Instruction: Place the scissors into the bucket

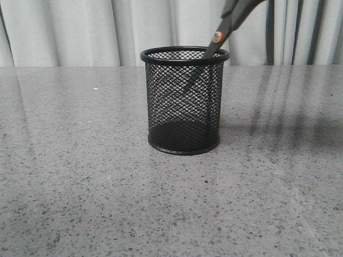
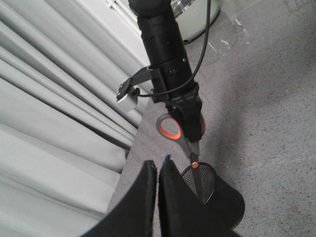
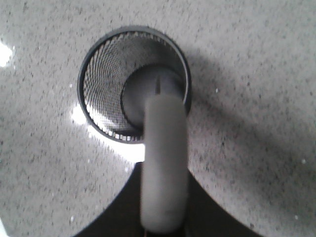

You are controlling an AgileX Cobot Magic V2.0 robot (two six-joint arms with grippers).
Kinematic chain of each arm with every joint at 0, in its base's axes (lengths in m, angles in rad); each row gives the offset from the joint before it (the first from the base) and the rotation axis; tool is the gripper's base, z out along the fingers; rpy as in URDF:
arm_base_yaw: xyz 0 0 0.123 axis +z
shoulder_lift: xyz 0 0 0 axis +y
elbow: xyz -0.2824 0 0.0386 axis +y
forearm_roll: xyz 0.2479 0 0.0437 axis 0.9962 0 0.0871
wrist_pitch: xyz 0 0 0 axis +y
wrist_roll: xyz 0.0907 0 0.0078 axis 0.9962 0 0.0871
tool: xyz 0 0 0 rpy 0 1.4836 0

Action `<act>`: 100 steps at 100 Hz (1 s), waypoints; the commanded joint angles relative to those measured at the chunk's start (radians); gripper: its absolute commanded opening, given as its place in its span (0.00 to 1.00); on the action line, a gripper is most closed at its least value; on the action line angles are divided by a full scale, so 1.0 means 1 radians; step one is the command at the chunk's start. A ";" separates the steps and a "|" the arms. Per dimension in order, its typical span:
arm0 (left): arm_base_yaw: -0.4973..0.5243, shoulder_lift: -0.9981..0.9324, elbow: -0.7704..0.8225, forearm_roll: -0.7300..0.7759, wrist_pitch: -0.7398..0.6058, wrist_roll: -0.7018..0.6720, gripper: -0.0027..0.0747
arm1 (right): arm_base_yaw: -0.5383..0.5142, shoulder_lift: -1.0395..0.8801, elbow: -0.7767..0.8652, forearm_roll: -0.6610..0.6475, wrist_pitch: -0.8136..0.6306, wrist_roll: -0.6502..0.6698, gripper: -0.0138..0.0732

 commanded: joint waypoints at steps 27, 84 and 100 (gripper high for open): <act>-0.006 0.008 -0.022 -0.062 -0.062 -0.025 0.01 | -0.007 -0.010 -0.047 0.011 -0.092 -0.001 0.39; 0.011 -0.092 0.037 0.346 -0.158 -0.559 0.01 | -0.007 -0.210 -0.120 -0.034 -0.133 -0.001 0.14; 0.015 -0.265 0.230 0.558 -0.267 -0.923 0.01 | -0.007 -0.425 0.111 -0.129 -0.325 -0.001 0.10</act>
